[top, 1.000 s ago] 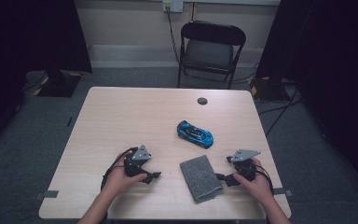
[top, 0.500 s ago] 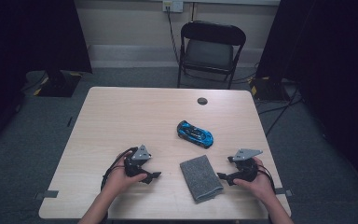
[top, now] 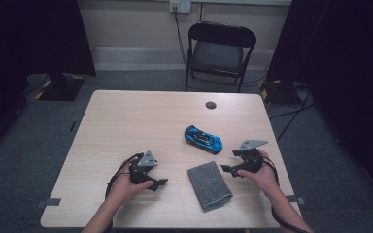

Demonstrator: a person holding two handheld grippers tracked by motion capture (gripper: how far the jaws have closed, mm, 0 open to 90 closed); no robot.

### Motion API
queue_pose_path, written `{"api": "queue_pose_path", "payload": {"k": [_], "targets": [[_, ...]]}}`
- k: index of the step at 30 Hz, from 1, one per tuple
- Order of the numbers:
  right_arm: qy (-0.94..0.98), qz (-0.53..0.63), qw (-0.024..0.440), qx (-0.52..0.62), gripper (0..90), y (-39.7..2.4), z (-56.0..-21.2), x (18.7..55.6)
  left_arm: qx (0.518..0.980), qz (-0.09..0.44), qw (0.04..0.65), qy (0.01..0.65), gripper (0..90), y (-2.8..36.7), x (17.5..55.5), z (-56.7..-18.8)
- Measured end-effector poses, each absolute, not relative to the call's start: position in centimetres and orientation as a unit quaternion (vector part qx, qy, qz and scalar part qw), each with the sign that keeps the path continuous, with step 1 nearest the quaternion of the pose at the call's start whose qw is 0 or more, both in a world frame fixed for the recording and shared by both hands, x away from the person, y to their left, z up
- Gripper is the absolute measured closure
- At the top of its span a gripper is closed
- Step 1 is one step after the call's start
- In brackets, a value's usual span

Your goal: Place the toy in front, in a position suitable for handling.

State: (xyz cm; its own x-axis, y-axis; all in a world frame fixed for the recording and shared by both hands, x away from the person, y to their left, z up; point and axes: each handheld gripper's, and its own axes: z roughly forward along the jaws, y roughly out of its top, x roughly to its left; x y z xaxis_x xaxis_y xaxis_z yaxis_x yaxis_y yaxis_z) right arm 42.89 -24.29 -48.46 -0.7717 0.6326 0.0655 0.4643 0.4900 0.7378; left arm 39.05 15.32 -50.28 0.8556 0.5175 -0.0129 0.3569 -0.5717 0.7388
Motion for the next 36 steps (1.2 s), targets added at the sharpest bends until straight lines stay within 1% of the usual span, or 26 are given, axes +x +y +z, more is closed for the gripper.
{"api": "queue_pose_path", "payload": {"k": [1,2,4,7,10,19,36], "targets": [[0.856,0.39,0.108,0.32,14.0,-24.3,-48.5,42.9,0.88,0.103,0.391,0.249,14.8,15.3,39.0,-50.3],[0.854,0.393,0.115,0.322,13.8,-23.7,-48.2,43.6,0.88,0.103,0.391,0.249,14.8,15.3,39.1,-50.3],[0.851,0.397,0.112,0.325,13.6,-23.5,-48.1,44.0,0.88,0.103,0.391,0.248,14.8,15.3,39.1,-50.3],[0.847,0.401,0.122,0.327,13.5,-22.5,-47.6,45.5,0.88,0.103,0.391,0.248,14.8,15.3,39.0,-50.3],[0.845,0.407,0.112,0.329,13.5,-21.8,-47.5,46.5,0.88,0.103,0.391,0.248,14.8,15.3,39.1,-50.3],[0.845,0.412,0.115,0.32,13.5,-19.6,-47.1,48.9,0.88,0.102,0.391,0.248,14.8,15.3,39.1,-50.3],[0.857,0.393,0.11,0.313,12.8,-17.2,-48.4,51.9,0.88,0.102,0.391,0.248,14.8,15.3,39.1,-50.3]]}}
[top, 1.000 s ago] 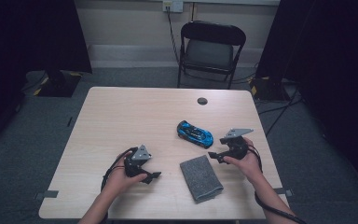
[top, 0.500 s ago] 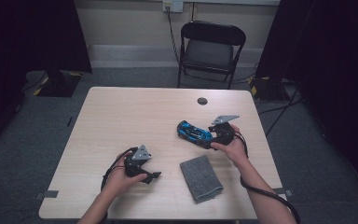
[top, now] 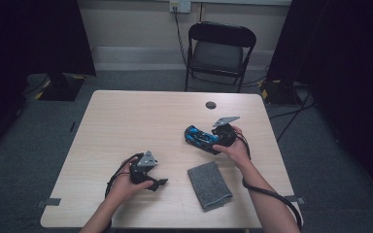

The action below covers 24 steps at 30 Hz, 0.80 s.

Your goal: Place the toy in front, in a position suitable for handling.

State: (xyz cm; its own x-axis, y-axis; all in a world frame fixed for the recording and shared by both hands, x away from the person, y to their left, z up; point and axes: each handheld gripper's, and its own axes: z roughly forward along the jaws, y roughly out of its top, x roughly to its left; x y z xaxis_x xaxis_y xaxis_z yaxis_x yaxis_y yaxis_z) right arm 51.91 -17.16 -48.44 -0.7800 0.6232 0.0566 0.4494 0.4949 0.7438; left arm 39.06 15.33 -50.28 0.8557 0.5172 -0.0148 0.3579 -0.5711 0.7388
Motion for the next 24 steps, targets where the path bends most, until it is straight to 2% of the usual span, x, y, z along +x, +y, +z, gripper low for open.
{"api": "queue_pose_path", "payload": {"k": [24], "targets": [[0.869,0.379,0.097,0.304,13.3,-16.2,-49.9,52.7,0.88,0.102,0.391,0.249,14.9,15.3,39.1,-50.3]]}}
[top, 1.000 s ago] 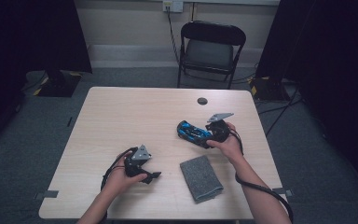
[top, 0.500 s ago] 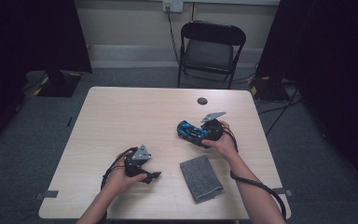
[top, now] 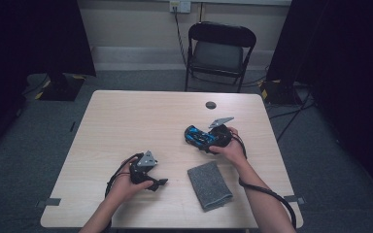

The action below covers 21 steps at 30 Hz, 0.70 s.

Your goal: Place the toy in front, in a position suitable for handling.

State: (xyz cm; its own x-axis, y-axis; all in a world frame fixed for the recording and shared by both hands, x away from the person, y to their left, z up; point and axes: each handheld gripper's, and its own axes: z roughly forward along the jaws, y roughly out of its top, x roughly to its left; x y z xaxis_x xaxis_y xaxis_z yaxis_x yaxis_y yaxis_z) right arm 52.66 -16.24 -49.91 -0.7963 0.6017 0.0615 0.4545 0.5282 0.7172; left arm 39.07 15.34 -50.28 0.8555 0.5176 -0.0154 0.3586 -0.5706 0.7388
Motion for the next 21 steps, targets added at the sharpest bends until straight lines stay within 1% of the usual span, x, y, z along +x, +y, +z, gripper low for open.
{"api": "queue_pose_path", "payload": {"k": [16,21], "targets": [[0.873,0.375,0.098,0.295,13.7,-15.56,-49.96,52.92,0.88,0.102,0.391,0.249,14.9,15.34,39.07,-50.28],[0.874,0.374,0.108,0.291,14.7,-15.25,-50.05,52.86,0.88,0.102,0.391,0.249,14.9,15.34,39.07,-50.28]]}}
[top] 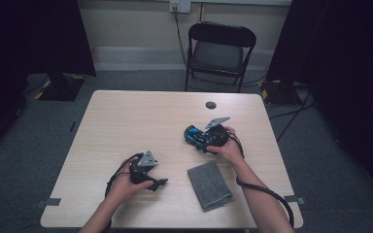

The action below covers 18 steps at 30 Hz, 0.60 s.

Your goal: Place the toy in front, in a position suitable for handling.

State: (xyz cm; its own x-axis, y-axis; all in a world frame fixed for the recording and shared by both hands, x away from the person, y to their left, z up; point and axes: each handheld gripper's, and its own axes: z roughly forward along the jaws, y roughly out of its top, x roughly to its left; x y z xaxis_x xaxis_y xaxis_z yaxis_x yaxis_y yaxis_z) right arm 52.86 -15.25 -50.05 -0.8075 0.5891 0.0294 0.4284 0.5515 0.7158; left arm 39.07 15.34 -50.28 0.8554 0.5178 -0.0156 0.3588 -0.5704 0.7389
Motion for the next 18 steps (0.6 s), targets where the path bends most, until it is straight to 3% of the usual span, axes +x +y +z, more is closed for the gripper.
{"api": "queue_pose_path", "payload": {"k": [18], "targets": [[0.872,0.367,0.125,0.299,24.3,-15.28,-49.9,52.14,0.88,0.102,0.391,0.249,14.9,15.34,39.07,-50.28]]}}
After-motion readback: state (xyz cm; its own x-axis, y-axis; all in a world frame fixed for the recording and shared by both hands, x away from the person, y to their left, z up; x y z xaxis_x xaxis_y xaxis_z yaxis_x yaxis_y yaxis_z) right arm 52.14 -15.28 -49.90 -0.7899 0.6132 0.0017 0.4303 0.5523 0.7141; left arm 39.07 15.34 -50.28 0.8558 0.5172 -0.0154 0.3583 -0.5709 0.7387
